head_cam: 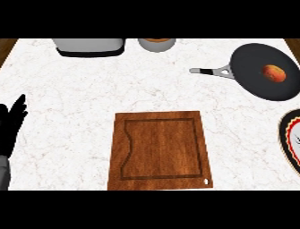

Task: Pick the squash from the cutting board and place it in the pan

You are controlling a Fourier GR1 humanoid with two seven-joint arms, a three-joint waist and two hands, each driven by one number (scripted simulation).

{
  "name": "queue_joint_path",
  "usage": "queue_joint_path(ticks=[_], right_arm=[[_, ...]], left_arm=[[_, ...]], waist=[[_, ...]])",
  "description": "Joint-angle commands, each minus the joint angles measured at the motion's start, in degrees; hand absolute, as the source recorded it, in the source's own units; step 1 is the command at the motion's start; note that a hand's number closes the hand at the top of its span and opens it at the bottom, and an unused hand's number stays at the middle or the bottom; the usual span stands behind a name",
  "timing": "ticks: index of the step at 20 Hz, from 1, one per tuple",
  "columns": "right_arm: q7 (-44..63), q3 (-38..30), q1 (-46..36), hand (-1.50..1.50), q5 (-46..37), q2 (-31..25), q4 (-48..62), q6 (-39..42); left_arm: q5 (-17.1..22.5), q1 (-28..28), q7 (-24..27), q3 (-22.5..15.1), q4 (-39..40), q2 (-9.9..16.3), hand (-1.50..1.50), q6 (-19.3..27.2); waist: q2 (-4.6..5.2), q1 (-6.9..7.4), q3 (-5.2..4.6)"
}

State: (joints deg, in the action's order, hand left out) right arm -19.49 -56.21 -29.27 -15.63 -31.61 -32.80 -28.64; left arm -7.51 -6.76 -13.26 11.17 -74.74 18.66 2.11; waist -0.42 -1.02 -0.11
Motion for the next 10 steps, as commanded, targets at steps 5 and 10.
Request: queue_joint_path(ticks=[5, 10], right_arm=[[9.99, 2.8, 17.25, -1.5, 3.94, 5.62, -24.41, 11.48], [13.92, 1.94, 29.25, -1.5, 7.3, 10.32, -40.63, 15.24]], left_arm=[[-0.36, 0.69, -4.02, -0.08, -3.99, 0.36, 0.0, -0.11], [2.21, 3.44, -4.11, 1.45, -6.87, 1.79, 0.0, -3.62]], waist=[[-0.26, -0.78, -0.07], [0.02, 0.33, 0.03]])
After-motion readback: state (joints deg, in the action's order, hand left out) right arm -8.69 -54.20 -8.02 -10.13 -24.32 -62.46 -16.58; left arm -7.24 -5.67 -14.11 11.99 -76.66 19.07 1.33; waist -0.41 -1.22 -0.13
